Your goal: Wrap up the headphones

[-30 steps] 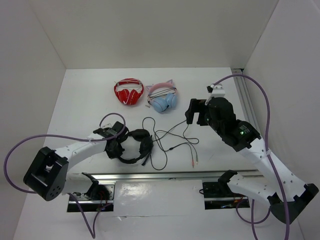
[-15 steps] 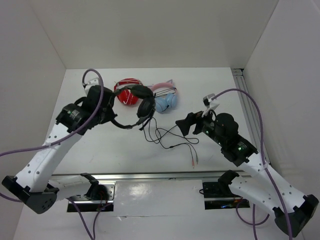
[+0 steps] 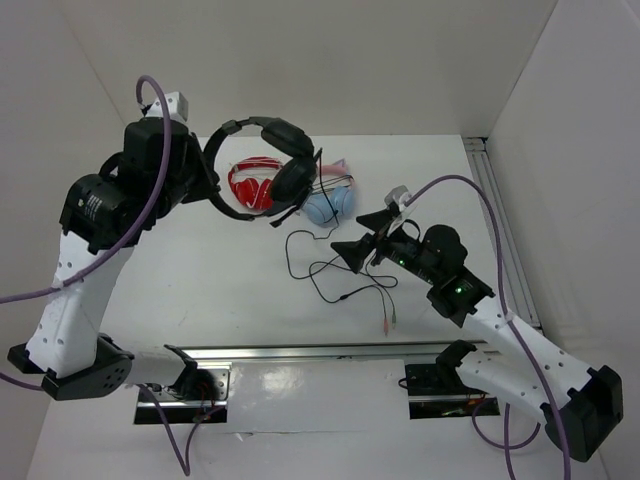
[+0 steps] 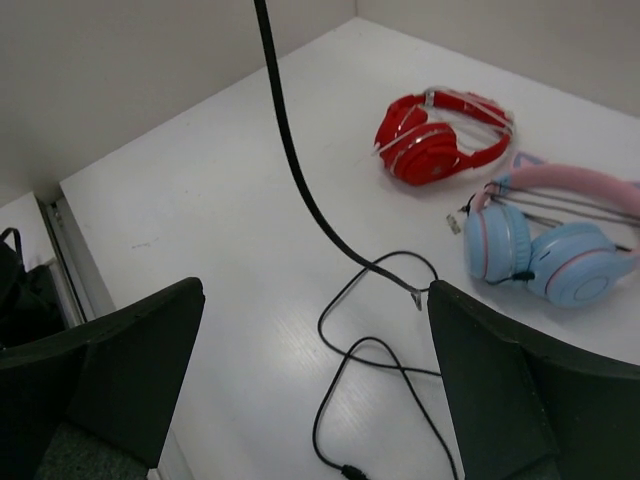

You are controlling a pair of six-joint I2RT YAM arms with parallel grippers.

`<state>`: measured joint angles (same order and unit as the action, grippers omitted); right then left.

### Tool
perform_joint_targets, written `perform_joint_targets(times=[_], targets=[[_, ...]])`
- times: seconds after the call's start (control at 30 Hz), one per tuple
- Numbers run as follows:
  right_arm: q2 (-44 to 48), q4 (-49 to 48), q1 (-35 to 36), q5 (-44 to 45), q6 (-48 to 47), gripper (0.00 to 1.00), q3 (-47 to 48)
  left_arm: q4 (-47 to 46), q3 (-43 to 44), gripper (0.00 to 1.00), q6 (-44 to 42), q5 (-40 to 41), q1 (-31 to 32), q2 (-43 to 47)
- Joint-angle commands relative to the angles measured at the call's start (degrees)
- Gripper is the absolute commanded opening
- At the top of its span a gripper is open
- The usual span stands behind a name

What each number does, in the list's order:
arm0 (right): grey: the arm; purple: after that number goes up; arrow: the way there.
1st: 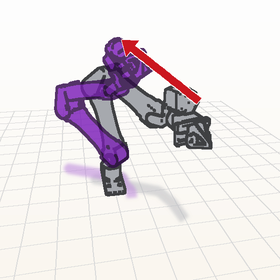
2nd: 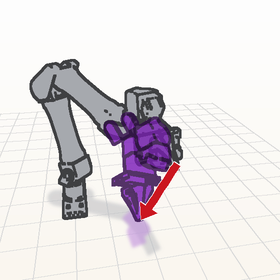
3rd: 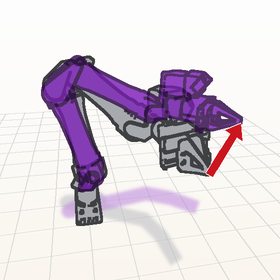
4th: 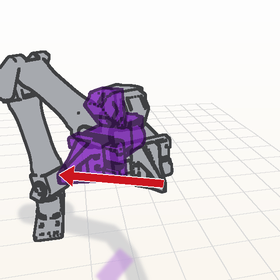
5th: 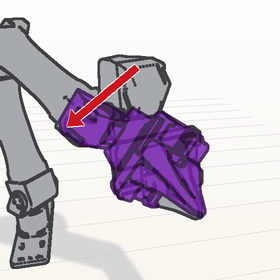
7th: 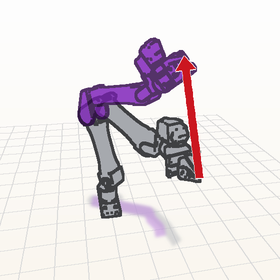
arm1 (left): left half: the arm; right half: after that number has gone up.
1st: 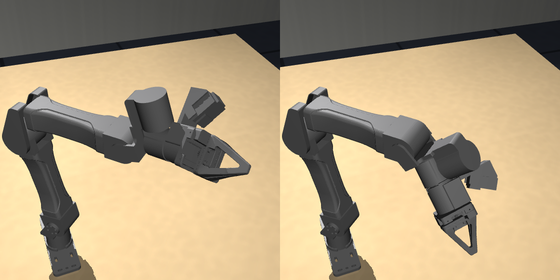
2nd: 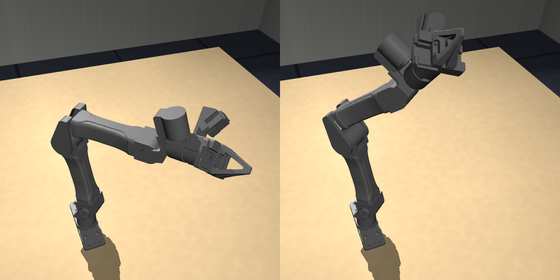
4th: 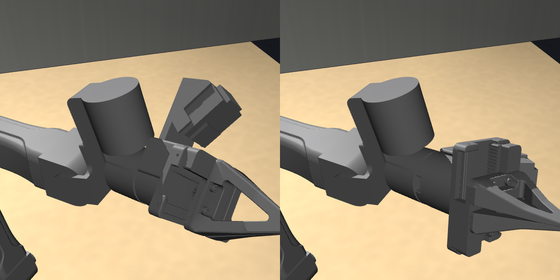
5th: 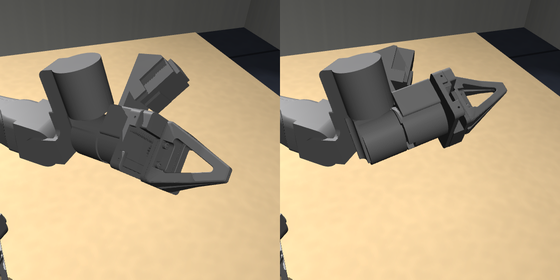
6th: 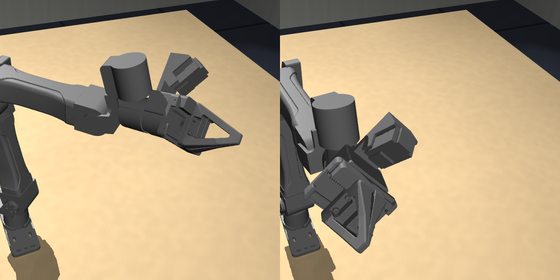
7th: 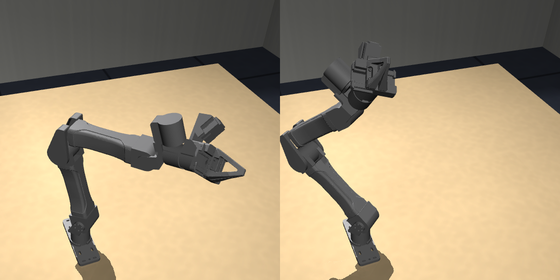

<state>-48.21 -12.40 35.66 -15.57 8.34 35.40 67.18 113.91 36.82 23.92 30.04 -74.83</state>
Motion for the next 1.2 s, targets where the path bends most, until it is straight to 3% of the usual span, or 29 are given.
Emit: perform_joint_targets(times=[0.0,0.1,0.27,0.6,0.73,1.0,1.07,1.13,1.17], targets=[[0.0,-1.8,0.4,-0.8,-5.1,1.00,4.7,-1.9,8.1,0.00,-2.9,-1.5,0.2,-2.2],[-2.1,-1.0,0.4,-1.5,-5.7,1.00,5.3,-0.7,12.1,0.00,-3.5,-1.5,0.2,-3.9],[-7.4,-8.1,0.4,-5.6,-5.2,0.99,4.1,-0.7,14.8,0.00,-3.5,-3.3,0.2,-5.2],[-19.0,-20.2,0.4,-3.6,-5.2,0.85,4.6,-1.3,13.6,0.00,-3.5,-4.9,-0.3,-4.6],[-23.9,-23.8,0.4,-4.6,-5.2,0.70,5.1,-1.3,13.6,0.00,-2.9,-6.1,-0.9,-4.6],[-34.2,-37.8,-0.2,-4.7,-0.6,0.65,5.1,-1.3,13.6,0.00,-1.1,-8.1,-1.4,-4.1],[-36.9,-40.6,-0.8,-4.7,0.0,0.57,5.1,-0.6,13.6,0.00,-0.5,-8.1,-2.1,-4.6],[-38.7,-42.3,-1.8,-4.7,0.8,0.39,5.1,-0.6,14.1,0.00,-0.5,-8.1,-2.7,-4.6],[-40.5,-45.1,-1.8,-4.7,2.5,0.36,5.1,-0.6,14.1,0.00,-0.5,-8.7,-3.7,-4.6]])
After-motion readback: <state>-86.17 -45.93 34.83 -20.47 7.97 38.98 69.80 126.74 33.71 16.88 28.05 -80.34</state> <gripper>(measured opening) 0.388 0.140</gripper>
